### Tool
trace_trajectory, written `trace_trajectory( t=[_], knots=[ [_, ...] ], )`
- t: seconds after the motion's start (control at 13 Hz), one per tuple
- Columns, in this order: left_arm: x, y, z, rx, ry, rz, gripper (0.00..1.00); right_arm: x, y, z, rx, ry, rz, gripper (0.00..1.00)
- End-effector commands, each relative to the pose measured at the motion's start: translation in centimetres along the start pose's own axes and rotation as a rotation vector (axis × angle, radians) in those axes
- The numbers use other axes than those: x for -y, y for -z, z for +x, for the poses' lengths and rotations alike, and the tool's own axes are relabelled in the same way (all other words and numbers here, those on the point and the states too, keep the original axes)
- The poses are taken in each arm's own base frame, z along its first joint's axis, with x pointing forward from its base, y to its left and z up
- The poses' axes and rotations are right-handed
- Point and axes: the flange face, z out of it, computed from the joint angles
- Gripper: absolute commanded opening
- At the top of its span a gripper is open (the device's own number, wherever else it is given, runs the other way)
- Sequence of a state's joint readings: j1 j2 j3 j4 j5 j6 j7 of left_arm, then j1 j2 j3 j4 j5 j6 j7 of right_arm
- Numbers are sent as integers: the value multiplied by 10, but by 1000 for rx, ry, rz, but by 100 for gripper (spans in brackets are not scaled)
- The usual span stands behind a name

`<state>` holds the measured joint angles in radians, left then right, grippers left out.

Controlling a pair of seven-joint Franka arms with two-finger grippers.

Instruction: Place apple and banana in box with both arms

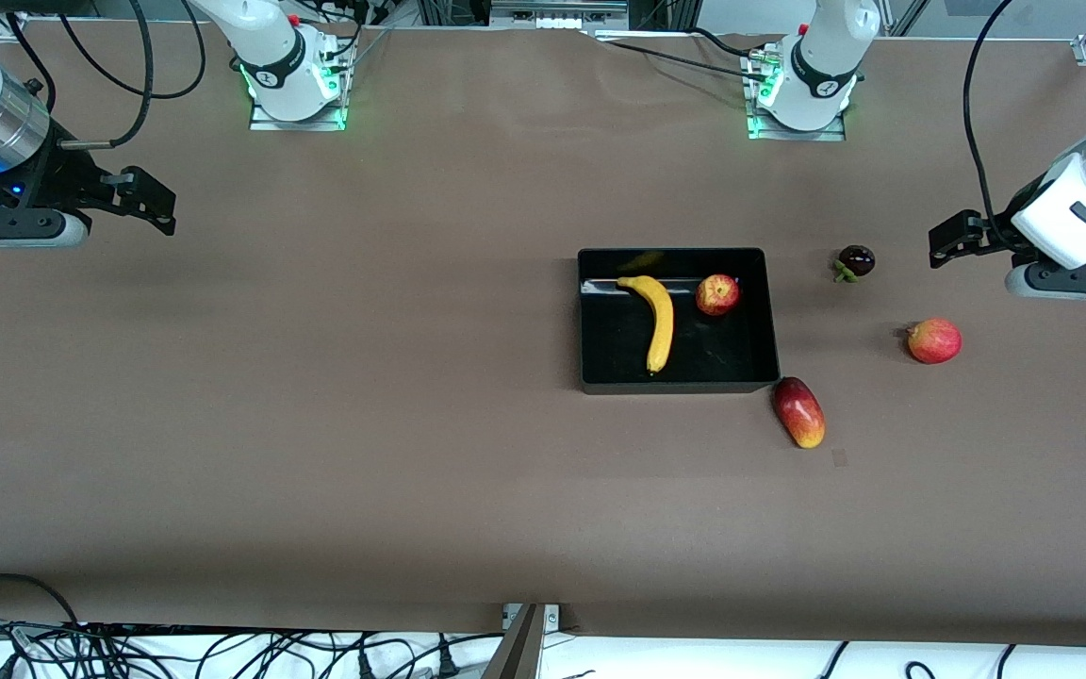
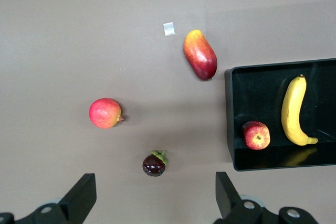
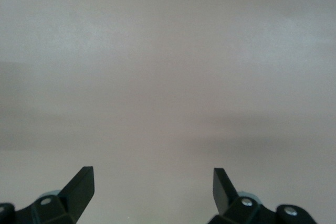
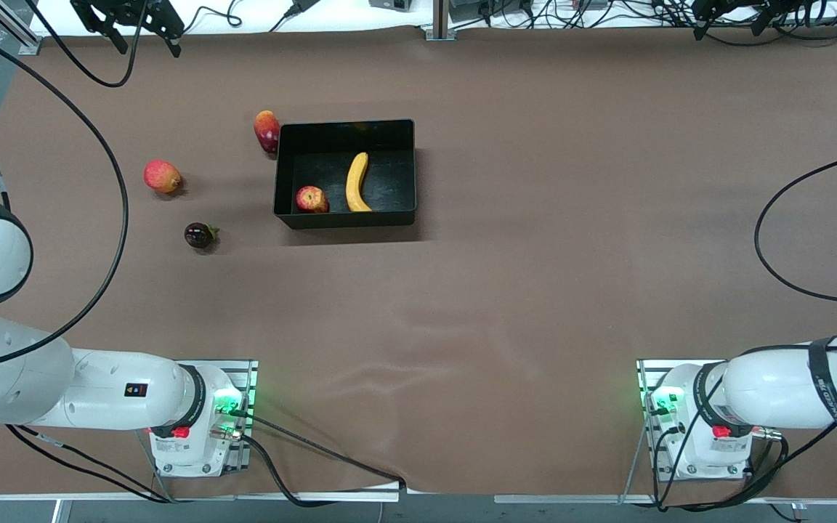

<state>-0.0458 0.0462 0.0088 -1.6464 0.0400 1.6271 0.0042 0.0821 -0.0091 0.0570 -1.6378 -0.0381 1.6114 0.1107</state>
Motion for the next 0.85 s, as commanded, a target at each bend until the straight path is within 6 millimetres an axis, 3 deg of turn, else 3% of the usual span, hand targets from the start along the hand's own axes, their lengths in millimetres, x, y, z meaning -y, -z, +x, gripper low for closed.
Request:
trace_trajectory(
  t=[0.0,0.38,0.62,0.77],
  knots=[
    [1,7,-15,-18,6,-18,100,1,4,0,3,-12,-10,100],
    [-1,8,-27,28,-10,-21,100,1,4,0,3,-10,-10,100],
    [4,15,-23,11,-3,-26,100,1,5,0,2,-12,-8,100],
    [-4,18,-23,9,-15,-23,100,1,5,0,2,-12,-8,100]
  ],
)
